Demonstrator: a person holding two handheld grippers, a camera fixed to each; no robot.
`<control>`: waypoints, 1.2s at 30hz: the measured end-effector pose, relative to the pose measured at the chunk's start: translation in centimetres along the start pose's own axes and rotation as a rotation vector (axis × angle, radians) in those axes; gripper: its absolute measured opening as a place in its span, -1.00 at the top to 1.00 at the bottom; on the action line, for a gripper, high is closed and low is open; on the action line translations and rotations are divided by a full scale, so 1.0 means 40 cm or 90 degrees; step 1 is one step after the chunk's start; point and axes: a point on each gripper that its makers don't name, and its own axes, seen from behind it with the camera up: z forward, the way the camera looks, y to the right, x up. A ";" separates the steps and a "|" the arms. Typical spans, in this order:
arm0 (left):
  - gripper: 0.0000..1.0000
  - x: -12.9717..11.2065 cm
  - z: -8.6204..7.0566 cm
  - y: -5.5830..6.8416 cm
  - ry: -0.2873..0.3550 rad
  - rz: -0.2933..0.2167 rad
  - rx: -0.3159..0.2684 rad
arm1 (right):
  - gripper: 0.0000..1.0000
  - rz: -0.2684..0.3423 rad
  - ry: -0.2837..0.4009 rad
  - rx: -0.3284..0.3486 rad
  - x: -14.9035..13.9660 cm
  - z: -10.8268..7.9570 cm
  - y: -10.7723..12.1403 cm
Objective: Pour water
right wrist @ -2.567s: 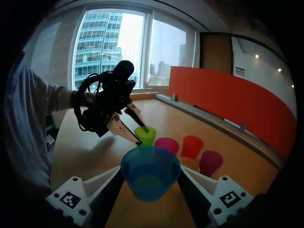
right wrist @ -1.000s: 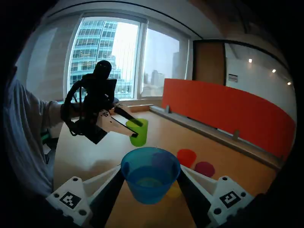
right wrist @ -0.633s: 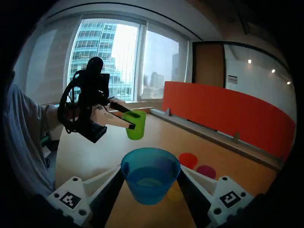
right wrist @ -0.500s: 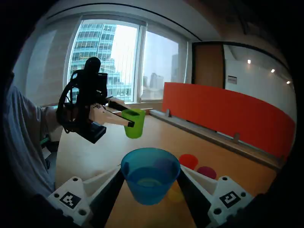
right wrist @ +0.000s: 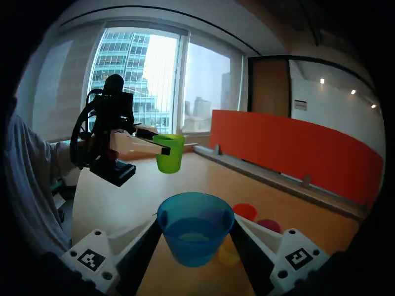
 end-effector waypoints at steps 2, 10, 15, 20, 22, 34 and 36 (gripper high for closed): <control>-0.74 0.004 -0.004 0.000 0.003 -0.001 0.001 | -0.82 0.000 0.001 0.000 0.002 0.001 -0.001; -0.74 0.028 -0.013 0.007 0.023 0.005 0.002 | -0.82 -0.003 0.005 -0.003 0.007 0.002 0.001; -0.74 0.031 -0.019 0.022 0.025 0.004 -0.003 | -0.82 -0.005 0.008 -0.003 0.010 0.002 0.002; -0.74 0.024 -0.023 0.036 0.026 0.001 -0.008 | -0.82 -0.012 0.017 0.000 0.031 0.002 0.002; -0.74 0.020 -0.026 0.041 0.026 0.001 -0.009 | -0.82 -0.017 0.021 0.000 0.042 0.002 0.004; -0.74 0.001 -0.043 0.079 0.024 0.004 -0.019 | -0.82 -0.054 0.046 -0.002 0.120 0.011 0.020; -0.74 -0.002 -0.046 0.086 0.024 0.003 -0.021 | -0.82 -0.065 0.048 -0.003 0.132 0.014 0.021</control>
